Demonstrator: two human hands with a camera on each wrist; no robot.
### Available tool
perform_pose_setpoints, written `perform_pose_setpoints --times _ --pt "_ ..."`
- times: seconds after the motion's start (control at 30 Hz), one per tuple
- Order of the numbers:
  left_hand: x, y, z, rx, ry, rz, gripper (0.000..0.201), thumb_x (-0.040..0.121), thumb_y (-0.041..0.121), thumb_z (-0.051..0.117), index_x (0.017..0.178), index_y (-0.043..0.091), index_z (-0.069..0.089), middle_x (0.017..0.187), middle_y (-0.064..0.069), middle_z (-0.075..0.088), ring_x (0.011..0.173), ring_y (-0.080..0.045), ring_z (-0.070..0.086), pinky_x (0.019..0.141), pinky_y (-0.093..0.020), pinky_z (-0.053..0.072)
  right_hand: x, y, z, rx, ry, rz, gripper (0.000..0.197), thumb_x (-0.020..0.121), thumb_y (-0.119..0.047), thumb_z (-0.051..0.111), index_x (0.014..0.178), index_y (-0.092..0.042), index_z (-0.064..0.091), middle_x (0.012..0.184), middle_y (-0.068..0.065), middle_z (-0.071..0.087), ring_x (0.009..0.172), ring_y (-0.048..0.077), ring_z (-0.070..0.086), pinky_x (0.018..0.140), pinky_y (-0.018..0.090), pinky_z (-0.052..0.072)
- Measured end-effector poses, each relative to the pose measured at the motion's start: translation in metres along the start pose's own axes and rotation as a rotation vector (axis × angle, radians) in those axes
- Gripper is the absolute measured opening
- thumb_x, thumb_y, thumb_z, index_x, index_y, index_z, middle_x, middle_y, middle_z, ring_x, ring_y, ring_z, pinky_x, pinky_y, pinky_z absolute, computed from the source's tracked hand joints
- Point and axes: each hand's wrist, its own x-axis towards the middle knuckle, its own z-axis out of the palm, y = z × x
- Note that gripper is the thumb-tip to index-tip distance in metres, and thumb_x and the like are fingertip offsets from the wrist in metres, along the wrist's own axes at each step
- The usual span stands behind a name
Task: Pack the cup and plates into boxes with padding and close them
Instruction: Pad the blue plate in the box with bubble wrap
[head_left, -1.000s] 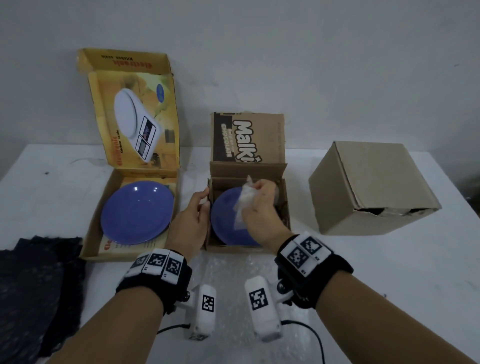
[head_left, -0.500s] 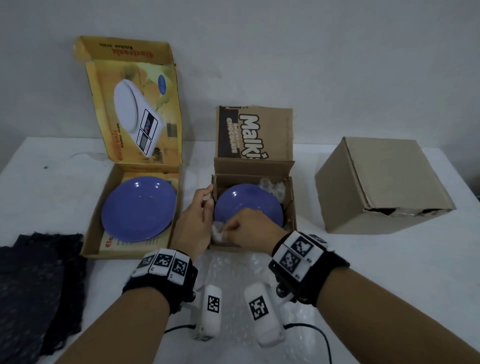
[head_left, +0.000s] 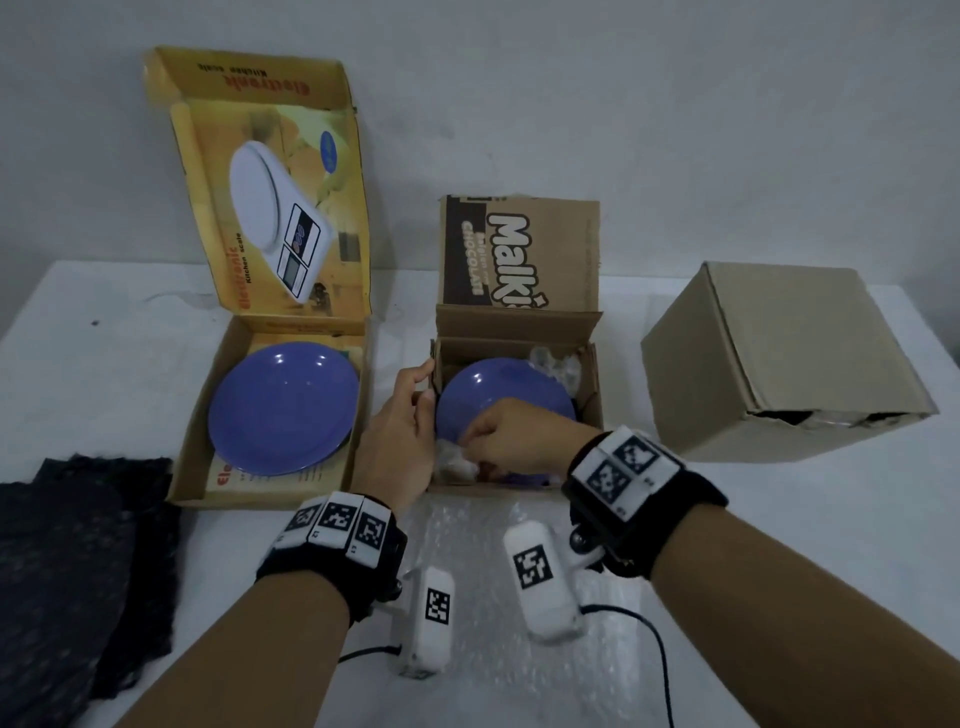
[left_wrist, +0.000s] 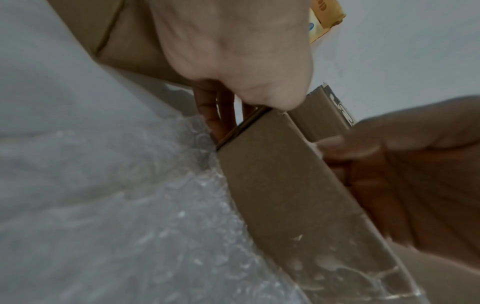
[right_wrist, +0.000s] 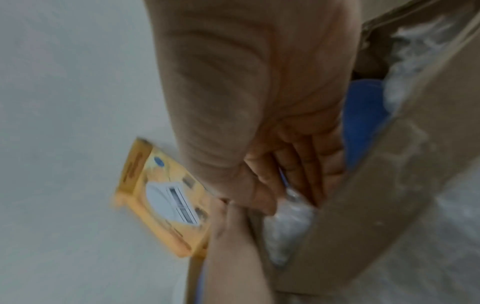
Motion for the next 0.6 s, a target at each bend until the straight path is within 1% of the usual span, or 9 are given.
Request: perform_pose_setpoints --times 0.07,0.13,0.17,0.23,0.3,0.37,0.47,0.53,0.6 --pt "-0.001 -0.001 0.002 -0.012 0.014 -0.01 0.034 0.101 0.03 0.033 0.134 0.035 0.039 0.071 0.005 0.056 0.06 -0.014 0.053 0.048 -0.028 0.032 -0.002 0.0 -0.002 0.014 0.013 0.001 0.014 0.089 -0.013 0.062 0.093 -0.007 0.073 0.094 0.013 0.071 0.079 0.021 0.062 0.085 0.035 0.054" --pt "-0.003 0.0 0.003 -0.019 0.021 -0.005 0.034 0.101 0.03 0.033 0.134 0.035 0.039 0.069 0.005 0.056 0.061 -0.016 0.053 0.048 -0.029 0.031 0.002 0.0 0.004 -0.087 0.079 0.004 0.016 0.086 -0.015 0.067 0.097 -0.005 0.071 0.101 0.012 0.071 0.088 0.025 0.065 0.086 0.038 0.054" --pt "-0.002 0.0 0.004 -0.016 0.017 -0.005 0.034 0.101 0.029 0.033 0.135 0.034 0.039 0.07 0.003 0.057 0.061 -0.018 0.053 0.048 -0.029 0.031 0.005 -0.001 0.008 -0.156 0.119 0.018 0.02 0.084 -0.018 0.069 0.1 -0.006 0.068 0.103 0.013 0.069 0.093 0.028 0.064 0.085 0.04 0.054" --pt "0.0 0.001 0.005 -0.005 0.004 -0.026 0.034 0.102 0.029 0.033 0.135 0.033 0.039 0.076 -0.003 0.059 0.064 -0.021 0.054 0.049 -0.03 0.03 0.01 -0.003 0.014 -0.252 0.174 0.058 0.038 0.082 -0.022 0.068 0.115 -0.01 0.055 0.111 0.011 0.061 0.098 0.029 0.059 0.083 0.04 0.053" --pt "0.001 -0.002 0.005 0.005 -0.002 -0.034 0.034 0.102 0.029 0.033 0.135 0.034 0.038 0.079 -0.004 0.06 0.066 -0.022 0.054 0.049 -0.03 0.029 0.014 -0.005 0.018 -0.267 0.178 0.092 0.049 0.081 -0.024 0.066 0.125 -0.011 0.047 0.115 0.009 0.056 0.099 0.029 0.058 0.075 0.037 0.051" --pt "0.0 -0.004 0.005 0.001 -0.002 -0.025 0.034 0.102 0.03 0.032 0.135 0.034 0.038 0.078 -0.005 0.06 0.067 -0.023 0.055 0.049 -0.029 0.031 0.016 -0.006 0.02 -0.285 0.17 0.093 0.041 0.081 -0.024 0.066 0.118 -0.009 0.053 0.109 0.009 0.059 0.094 0.027 0.06 0.07 0.034 0.05" --pt "0.0 -0.004 0.005 -0.001 -0.006 -0.008 0.033 0.101 0.029 0.032 0.134 0.034 0.038 0.078 -0.005 0.06 0.067 -0.024 0.055 0.051 -0.032 0.031 0.013 -0.004 0.012 -0.233 0.119 0.05 0.02 0.085 -0.019 0.065 0.098 -0.004 0.069 0.099 0.013 0.069 0.09 0.029 0.064 0.081 0.038 0.055" --pt "0.001 -0.003 0.005 -0.003 -0.003 0.01 0.033 0.101 0.03 0.032 0.133 0.034 0.038 0.079 -0.003 0.06 0.067 -0.023 0.054 0.051 -0.032 0.03 0.009 0.001 0.0 -0.09 0.047 0.043 0.015 0.088 -0.011 0.062 0.096 -0.004 0.072 0.092 0.011 0.071 0.086 0.026 0.066 0.083 0.037 0.056" --pt "0.001 -0.003 0.005 -0.002 0.001 0.001 0.032 0.101 0.03 0.032 0.133 0.035 0.038 0.08 -0.002 0.06 0.065 -0.02 0.053 0.051 -0.031 0.03 0.004 0.002 -0.008 0.026 -0.039 0.072 0.014 0.086 -0.006 0.065 0.098 -0.006 0.072 0.082 0.004 0.069 0.076 0.02 0.066 0.078 0.03 0.058"
